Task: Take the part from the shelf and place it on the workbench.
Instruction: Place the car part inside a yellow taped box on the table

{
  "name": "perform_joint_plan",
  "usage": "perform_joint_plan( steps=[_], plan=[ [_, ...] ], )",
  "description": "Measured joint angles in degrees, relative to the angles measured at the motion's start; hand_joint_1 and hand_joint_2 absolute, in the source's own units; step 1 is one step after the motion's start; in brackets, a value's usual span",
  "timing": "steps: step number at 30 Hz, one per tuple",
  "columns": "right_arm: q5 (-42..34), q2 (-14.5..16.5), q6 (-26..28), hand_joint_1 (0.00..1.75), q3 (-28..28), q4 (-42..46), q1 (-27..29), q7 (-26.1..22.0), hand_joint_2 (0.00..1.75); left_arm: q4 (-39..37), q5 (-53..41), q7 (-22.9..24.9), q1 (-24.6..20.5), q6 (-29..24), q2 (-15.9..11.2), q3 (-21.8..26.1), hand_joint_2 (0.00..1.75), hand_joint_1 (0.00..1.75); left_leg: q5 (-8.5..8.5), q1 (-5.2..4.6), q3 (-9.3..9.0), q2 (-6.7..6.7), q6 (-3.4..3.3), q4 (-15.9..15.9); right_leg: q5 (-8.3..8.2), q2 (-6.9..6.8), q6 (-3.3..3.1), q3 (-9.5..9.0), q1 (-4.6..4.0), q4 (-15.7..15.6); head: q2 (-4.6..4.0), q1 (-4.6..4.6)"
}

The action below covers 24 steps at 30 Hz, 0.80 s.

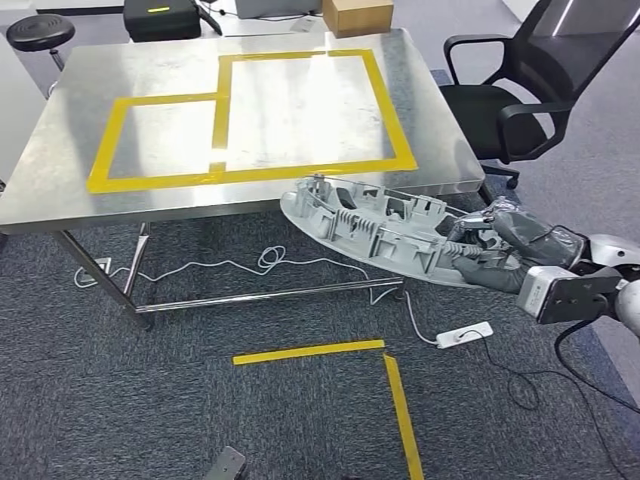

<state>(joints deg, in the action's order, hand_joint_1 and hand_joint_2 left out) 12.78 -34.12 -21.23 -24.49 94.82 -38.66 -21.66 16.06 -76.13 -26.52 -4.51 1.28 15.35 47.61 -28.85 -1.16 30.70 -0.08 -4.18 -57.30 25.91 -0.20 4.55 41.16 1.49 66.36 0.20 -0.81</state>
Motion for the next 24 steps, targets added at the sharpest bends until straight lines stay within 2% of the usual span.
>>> perform_joint_plan(
  steps=[1,2,3,4,6,7,9,10,11,12,13,14,15,17,18,19,21,22,23,24],
  plan=[
    [-0.05,-0.10,-0.03,1.75,0.03,0.02,0.02,-0.01,1.75,0.00,0.00,-0.02,0.01,-0.02,0.01,-0.02,0.00,0.00,-0.55,0.00,-0.66,0.02,0.33,-0.04,-1.35,-0.10,0.06,-1.79,-0.06,-3.64,0.00,0.01],
    [-0.14,-0.21,-0.05,1.75,0.05,0.07,0.00,-0.04,1.75,0.00,0.00,-0.03,0.00,-0.05,0.00,-0.05,0.00,0.00,-1.05,-0.01,-1.11,0.07,0.71,-0.05,-1.59,-0.19,-0.19,-3.34,-0.17,-6.60,0.01,-0.01],
    [-0.22,-0.30,-0.07,1.75,0.09,0.11,0.03,-0.06,1.75,0.00,0.00,-0.05,0.02,-0.11,-0.02,-0.08,0.00,0.00,-1.46,-0.05,-1.40,0.16,1.09,0.06,-1.16,-0.18,-0.62,-4.35,-0.34,-8.19,0.01,0.03],
    [-0.29,-0.41,-0.10,1.75,0.13,0.15,0.07,-0.08,1.75,-0.01,-0.01,-0.07,0.03,-0.18,-0.05,-0.10,0.00,0.00,-1.64,-0.11,-1.66,0.22,1.44,0.09,-0.34,-0.11,-1.24,-4.85,-0.50,-8.63,0.01,0.06],
    [-0.34,-0.71,-0.12,1.75,0.18,0.23,0.23,-0.03,1.75,-0.02,-0.03,-0.08,0.05,-0.30,-0.11,-0.24,0.00,0.00,-1.47,-0.13,-1.61,0.28,1.99,-0.92,0.05,0.11,-2.34,-6.06,-0.37,-9.12,0.00,0.15],
    [-0.34,-0.87,-0.13,1.75,0.20,0.26,0.34,0.01,1.75,-0.03,-0.05,-0.08,0.06,-0.34,-0.15,-0.32,0.00,0.00,-0.83,-0.08,-0.70,0.24,2.31,-2.92,0.33,0.14,-2.72,-6.71,-0.23,-9.27,0.00,0.21],
    [-0.34,-1.04,-0.14,1.75,0.19,0.30,0.68,0.04,1.75,-0.09,-0.06,-0.08,0.11,-0.41,-0.19,-0.44,0.00,0.00,-0.33,0.21,3.63,0.15,3.02,-9.56,1.28,0.19,-3.22,-8.32,-0.05,-9.75,0.00,0.29],
    [-0.34,-1.07,-0.15,1.75,0.19,0.30,0.86,0.03,1.75,-0.13,-0.06,-0.08,0.15,-0.42,-0.18,-0.45,0.00,0.00,-1.30,0.40,6.14,0.15,3.31,-12.87,1.92,0.21,-3.35,-9.23,-0.02,-9.98,0.00,0.34],
    [-0.34,-1.07,-0.15,1.75,0.17,0.30,1.03,0.02,1.75,-0.16,-0.06,-0.08,0.17,-0.43,-0.18,-0.44,0.00,0.00,-3.25,0.57,8.39,0.15,3.48,-15.23,2.64,0.27,-3.38,-10.30,0.02,-10.22,0.00,0.33],
    [-0.34,-1.07,-0.16,1.75,0.16,0.30,1.17,0.01,1.75,-0.19,-0.07,-0.08,0.18,-0.43,-0.19,-0.44,0.00,0.00,-5.43,0.68,10.05,0.15,3.58,-16.24,3.45,0.34,-3.32,-11.53,0.05,-10.46,0.00,0.34],
    [-0.34,-1.07,-0.17,1.75,0.15,0.30,1.26,-0.01,1.75,-0.23,-0.07,-0.08,0.20,-0.43,-0.19,-0.44,0.00,0.00,-7.16,0.75,11.14,0.15,3.59,-15.83,4.38,0.43,-3.16,-12.96,0.08,-10.71,0.00,0.33],
    [-0.35,-1.07,-0.19,1.75,0.14,0.30,1.30,-0.01,1.75,-0.28,-0.07,-0.08,0.23,-0.43,-0.19,-0.44,0.00,0.00,-7.65,0.78,11.71,0.14,3.52,-14.13,5.38,0.50,-3.01,-14.52,0.10,-10.92,0.00,0.34],
    [-0.37,-1.07,-0.21,1.75,0.13,0.30,1.32,-0.01,1.75,-0.33,-0.07,-0.08,0.27,-0.43,-0.19,-0.44,0.00,0.00,-5.96,0.77,11.91,0.09,3.31,-11.35,6.43,0.53,-2.86,-16.15,0.09,-11.08,0.00,0.33],
    [-0.44,-0.99,-0.28,1.75,0.03,0.19,1.58,-0.01,1.75,-0.54,-0.06,-0.07,0.49,-0.43,-0.25,-0.44,0.00,0.00,3.48,0.53,12.15,-0.19,2.49,-4.98,8.38,0.66,-2.47,-18.36,0.07,-11.21,-0.01,0.20],
    [-0.50,-0.98,-0.34,1.75,-0.06,0.14,1.69,-0.04,1.75,-0.65,-0.05,-0.06,0.59,-0.43,-0.29,-0.44,0.00,0.00,7.64,0.30,12.12,-0.26,2.07,-3.13,9.16,0.81,-2.09,-18.96,0.13,-11.31,-0.01,-0.08],
    [-0.54,-0.97,-0.37,1.75,-0.10,0.14,1.83,-0.02,1.75,-0.74,-0.02,-0.05,0.68,-0.43,-0.30,-0.44,0.00,0.00,10.22,-0.03,11.98,-0.33,1.65,-2.28,9.70,0.96,-1.63,-19.43,0.33,-11.79,-0.01,-0.32],
    [-0.59,-1.07,-0.43,1.75,0.01,0.40,1.80,0.02,1.75,-0.78,0.10,-0.09,0.58,-0.44,-0.26,-0.45,0.00,0.00,9.65,-0.43,10.60,-0.28,0.81,-1.75,10.36,1.04,-0.65,-21.27,0.74,-13.69,0.00,-0.70],
    [-0.61,-1.15,-0.42,1.75,0.13,0.54,1.74,0.06,1.75,-0.77,0.16,-0.16,0.48,-0.48,-0.21,-0.47,0.00,0.00,9.25,-0.44,9.70,-0.30,0.42,-1.00,10.63,0.86,-0.38,-22.06,0.83,-14.17,0.00,-0.77],
    [-0.67,-1.25,-0.44,1.75,0.22,0.64,1.54,0.04,1.75,-0.75,0.21,-0.23,0.36,-0.53,-0.19,-0.49,0.00,0.00,8.85,-0.30,8.85,-0.27,0.07,-0.23,11.26,0.70,-0.22,-21.81,0.77,-13.17,0.00,-0.91],
    [-0.77,-1.36,-0.43,1.75,0.30,0.69,1.37,-0.01,1.75,-0.74,0.25,-0.31,0.28,-0.57,-0.15,-0.51,0.00,0.00,8.47,-0.13,8.22,-0.24,-0.11,0.34,12.34,0.54,-0.15,-20.22,0.71,-10.37,0.00,-1.05]
  ],
)
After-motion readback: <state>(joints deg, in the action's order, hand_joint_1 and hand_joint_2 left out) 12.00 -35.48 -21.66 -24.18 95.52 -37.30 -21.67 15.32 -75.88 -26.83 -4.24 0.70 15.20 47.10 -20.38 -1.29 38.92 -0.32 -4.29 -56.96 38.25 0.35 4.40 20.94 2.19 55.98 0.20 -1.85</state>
